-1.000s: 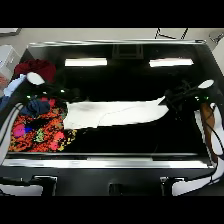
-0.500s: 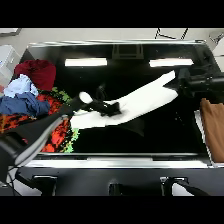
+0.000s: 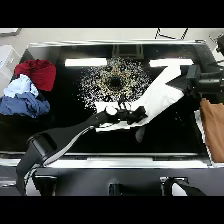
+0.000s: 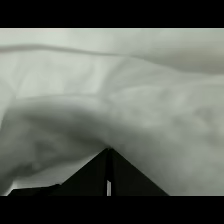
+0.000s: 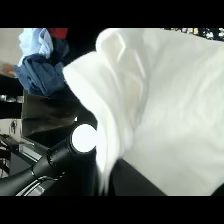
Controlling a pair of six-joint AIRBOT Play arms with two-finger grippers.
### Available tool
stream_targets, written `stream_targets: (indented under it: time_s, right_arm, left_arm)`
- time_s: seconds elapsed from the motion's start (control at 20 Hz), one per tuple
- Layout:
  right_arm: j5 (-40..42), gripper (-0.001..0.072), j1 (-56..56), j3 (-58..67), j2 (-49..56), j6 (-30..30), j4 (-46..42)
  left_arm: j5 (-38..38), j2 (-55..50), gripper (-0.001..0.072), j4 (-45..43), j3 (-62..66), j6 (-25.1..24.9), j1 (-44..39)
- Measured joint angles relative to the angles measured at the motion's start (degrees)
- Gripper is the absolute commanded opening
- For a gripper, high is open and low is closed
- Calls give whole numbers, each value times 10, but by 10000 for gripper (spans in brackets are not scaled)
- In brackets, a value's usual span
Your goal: Fold the clothes and pants, and hang the long-sleeved shirts on hangers.
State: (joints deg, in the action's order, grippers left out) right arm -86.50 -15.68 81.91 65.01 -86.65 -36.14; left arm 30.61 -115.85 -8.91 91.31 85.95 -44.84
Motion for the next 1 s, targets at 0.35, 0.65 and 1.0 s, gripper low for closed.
stream_targets:
  time_s: [0.35, 0.65, 1.0]
  right_arm:
    - [99, 43, 146, 0, 83, -8, -4]
    - [244, 615, 355, 0, 260, -20, 17]
    - [301, 694, 376, 2, 365, -3, 83]
  left_arm:
    - [210, 127, 24, -367, 16, 39, 188]
    - [348, 344, 26, -597, 17, 56, 354]
    - [392, 469, 26, -648, 14, 56, 406]
